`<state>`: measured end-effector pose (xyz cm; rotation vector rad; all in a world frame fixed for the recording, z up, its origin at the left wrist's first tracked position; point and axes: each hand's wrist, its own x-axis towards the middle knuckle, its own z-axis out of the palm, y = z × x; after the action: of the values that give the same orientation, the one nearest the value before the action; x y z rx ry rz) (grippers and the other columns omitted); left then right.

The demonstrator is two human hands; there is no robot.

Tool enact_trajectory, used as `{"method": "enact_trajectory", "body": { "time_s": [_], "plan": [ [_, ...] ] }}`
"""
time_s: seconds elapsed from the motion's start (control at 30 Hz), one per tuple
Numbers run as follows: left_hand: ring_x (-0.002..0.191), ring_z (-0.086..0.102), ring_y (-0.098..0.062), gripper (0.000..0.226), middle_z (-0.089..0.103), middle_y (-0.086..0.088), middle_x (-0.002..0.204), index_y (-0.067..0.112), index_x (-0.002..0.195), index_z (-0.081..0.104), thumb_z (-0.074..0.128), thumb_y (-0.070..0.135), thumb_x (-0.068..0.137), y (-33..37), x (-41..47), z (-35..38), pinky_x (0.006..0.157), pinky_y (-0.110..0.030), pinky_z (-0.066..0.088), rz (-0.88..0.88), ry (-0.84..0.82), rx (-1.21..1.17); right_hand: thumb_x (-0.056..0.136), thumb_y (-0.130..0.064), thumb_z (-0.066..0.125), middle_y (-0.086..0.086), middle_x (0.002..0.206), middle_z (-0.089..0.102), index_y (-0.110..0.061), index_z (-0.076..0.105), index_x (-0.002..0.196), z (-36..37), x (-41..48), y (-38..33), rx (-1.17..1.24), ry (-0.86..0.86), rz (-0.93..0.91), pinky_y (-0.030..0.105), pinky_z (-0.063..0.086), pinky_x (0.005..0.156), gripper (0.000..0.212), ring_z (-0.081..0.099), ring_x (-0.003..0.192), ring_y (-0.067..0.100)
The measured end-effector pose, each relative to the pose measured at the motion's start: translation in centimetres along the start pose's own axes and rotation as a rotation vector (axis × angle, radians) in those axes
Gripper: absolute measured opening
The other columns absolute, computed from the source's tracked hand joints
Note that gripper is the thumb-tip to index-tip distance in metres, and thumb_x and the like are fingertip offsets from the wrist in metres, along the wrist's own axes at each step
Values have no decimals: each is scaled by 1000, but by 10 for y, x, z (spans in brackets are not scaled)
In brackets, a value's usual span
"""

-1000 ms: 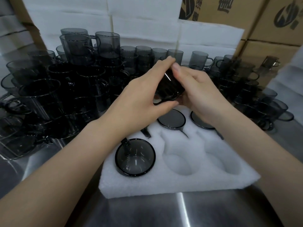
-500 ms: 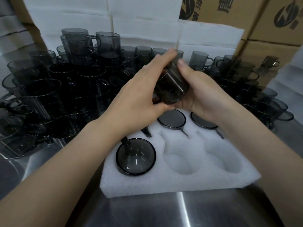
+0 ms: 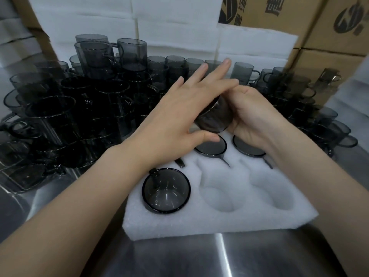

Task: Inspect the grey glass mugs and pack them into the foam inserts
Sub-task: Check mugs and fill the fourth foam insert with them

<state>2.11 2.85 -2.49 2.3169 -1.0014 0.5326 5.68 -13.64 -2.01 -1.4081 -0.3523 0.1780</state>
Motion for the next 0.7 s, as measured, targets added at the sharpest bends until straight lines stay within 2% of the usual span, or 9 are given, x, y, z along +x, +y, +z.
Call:
{"method": "enact_trajectory", "body": {
  "time_s": [0.1, 0.17, 0.27, 0.33, 0.4, 0.47, 0.5, 0.63, 0.7],
  "plan": [
    [151, 4, -24, 90, 10, 4, 163, 31, 152, 21, 73, 21, 78, -1, -2, -1, 120, -54, 9, -32, 54, -19, 104, -30, 39, 15, 121, 67, -11, 62, 124, -2, 0, -4, 17, -126, 75, 44, 55, 92, 35, 64, 114, 27],
    [151, 3, -23, 93, 9, 2, 163, 32, 153, 15, 70, 18, 79, -1, -2, -1, 120, -57, 11, -72, 82, -49, 103, -39, 36, 11, 128, 65, -18, 59, 128, -2, -1, -6, 40, -181, 98, 44, 55, 91, 39, 62, 118, 28],
    [151, 4, -20, 97, 9, 3, 163, 33, 151, 6, 68, 19, 79, 0, -2, -1, 120, -55, 14, -103, 74, -94, 102, -37, 38, 12, 124, 66, -17, 60, 126, -3, -4, -6, -9, -166, 62, 46, 56, 88, 38, 64, 113, 30],
    [150, 5, -13, 98, 9, 5, 163, 29, 153, 4, 68, 30, 79, -1, -2, 0, 121, -49, 15, -123, 63, -124, 98, -31, 46, 14, 122, 65, -12, 57, 131, -4, -5, -4, -45, -153, 21, 47, 54, 87, 39, 64, 110, 31],
    [149, 7, -6, 98, 8, 4, 164, 19, 155, 4, 68, 35, 83, -2, -2, 2, 123, -33, 14, -136, 64, -149, 92, -27, 54, 15, 120, 66, -10, 57, 131, -3, -6, -3, -61, -155, -1, 49, 52, 89, 43, 63, 108, 31],
    [148, 9, -4, 91, 9, -2, 163, 12, 155, 6, 67, 28, 89, -4, -2, 3, 118, -15, 11, -115, 74, -147, 89, -26, 56, 14, 114, 68, -9, 60, 127, -3, -7, -4, -46, -158, -14, 45, 56, 82, 42, 66, 104, 30],
    [148, 9, -5, 88, 8, -3, 163, 11, 154, 7, 66, 24, 90, -5, -2, 3, 117, -12, 11, -104, 77, -139, 90, -25, 56, 15, 113, 68, -7, 60, 127, -3, -7, -5, -35, -154, -14, 43, 56, 78, 42, 66, 103, 31],
    [150, 9, -14, 87, 8, -3, 163, 11, 154, 10, 67, 17, 89, -6, -2, 4, 119, -19, 12, -60, 73, -126, 92, -21, 53, 16, 112, 67, -4, 56, 132, -4, -7, -6, -12, -145, -11, 43, 56, 75, 43, 67, 100, 33],
    [150, 8, -16, 87, 9, -2, 163, 11, 154, 11, 68, 14, 88, -7, -2, 4, 120, -20, 11, -36, 73, -123, 91, -19, 53, 10, 106, 69, -5, 55, 133, -5, -7, -8, 5, -165, -1, 43, 56, 74, 44, 68, 98, 31]
  ]
}}
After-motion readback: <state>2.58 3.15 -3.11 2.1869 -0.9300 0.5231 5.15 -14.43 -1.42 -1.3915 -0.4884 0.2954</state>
